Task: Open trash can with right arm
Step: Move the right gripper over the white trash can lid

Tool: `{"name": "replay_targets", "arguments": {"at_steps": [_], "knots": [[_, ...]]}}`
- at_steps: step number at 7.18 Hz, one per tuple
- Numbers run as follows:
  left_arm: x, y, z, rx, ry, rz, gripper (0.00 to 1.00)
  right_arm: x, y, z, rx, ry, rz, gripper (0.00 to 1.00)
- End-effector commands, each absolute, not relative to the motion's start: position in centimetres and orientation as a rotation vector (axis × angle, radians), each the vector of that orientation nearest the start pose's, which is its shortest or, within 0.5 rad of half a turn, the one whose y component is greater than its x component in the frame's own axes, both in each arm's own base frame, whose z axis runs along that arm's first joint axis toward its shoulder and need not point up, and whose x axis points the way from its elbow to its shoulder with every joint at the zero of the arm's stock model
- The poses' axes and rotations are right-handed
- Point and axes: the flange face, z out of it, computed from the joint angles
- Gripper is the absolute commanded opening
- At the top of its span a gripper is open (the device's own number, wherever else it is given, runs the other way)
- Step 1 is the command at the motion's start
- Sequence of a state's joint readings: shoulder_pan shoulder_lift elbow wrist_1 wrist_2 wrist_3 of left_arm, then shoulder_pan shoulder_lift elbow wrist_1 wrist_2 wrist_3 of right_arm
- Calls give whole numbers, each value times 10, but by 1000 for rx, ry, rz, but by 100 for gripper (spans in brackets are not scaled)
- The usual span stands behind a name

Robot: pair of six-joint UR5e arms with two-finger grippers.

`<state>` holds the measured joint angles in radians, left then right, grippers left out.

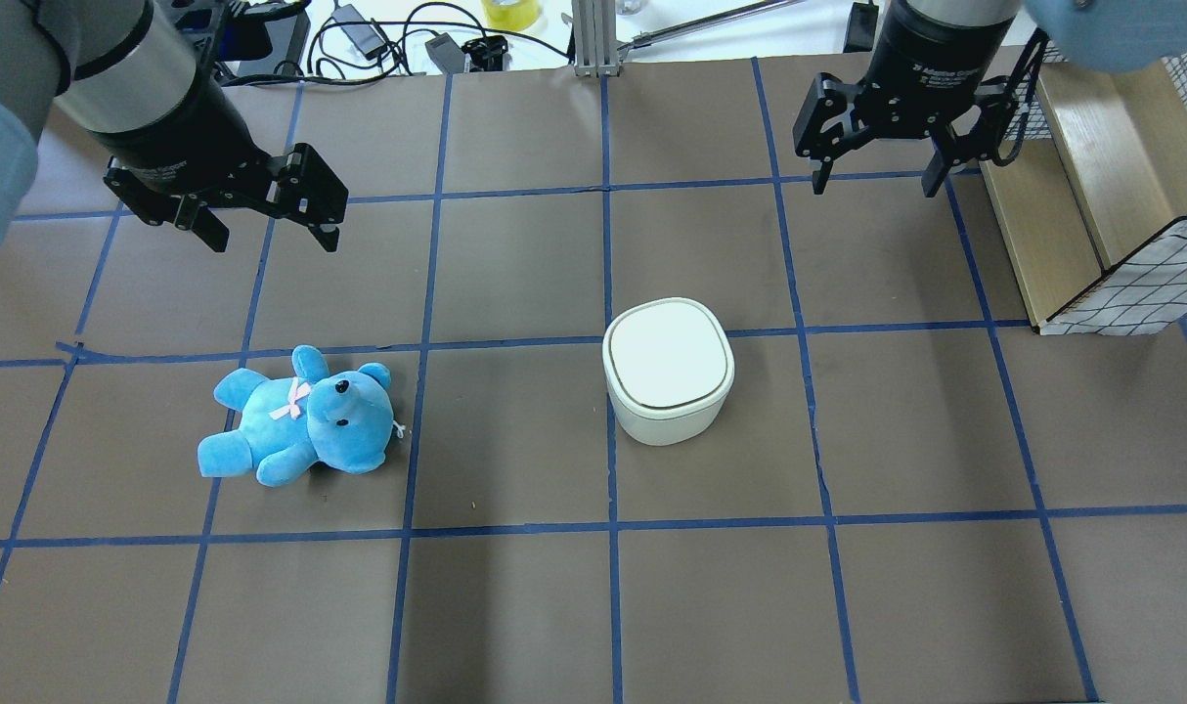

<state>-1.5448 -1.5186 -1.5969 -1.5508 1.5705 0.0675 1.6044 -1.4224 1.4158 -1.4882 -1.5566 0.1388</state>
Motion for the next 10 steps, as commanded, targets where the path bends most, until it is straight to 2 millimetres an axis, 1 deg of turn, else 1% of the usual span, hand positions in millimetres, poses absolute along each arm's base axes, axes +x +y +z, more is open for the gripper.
{"name": "replay_targets", "arguments": {"at_steps": [1,2,3,4,5,6,7,8,10], "knots": [[-121,-477,502,65,3139,-72,100,217,-528,475,257,3127,61,100],[-121,-477,502,65,3139,-72,100,235,-524,474,299,3116,25,86],[-121,-477,502,65,3138,-72,100,244,-522,468,331,3115,44,37],[-121,-477,502,65,3139,-72,100,254,-520,467,343,3090,60,0],[-121,-477,502,65,3139,-72,100,262,-514,455,350,3062,116,0],[-121,-477,502,65,3139,-72,100,276,-499,426,316,3042,197,0],[-121,-477,502,65,3139,-72,100,290,-487,396,284,3038,193,0],[-121,-477,502,65,3138,-72,100,291,-480,376,285,3038,210,0],[-121,-477,502,65,3138,-72,100,289,-476,364,275,3048,248,0]]}}
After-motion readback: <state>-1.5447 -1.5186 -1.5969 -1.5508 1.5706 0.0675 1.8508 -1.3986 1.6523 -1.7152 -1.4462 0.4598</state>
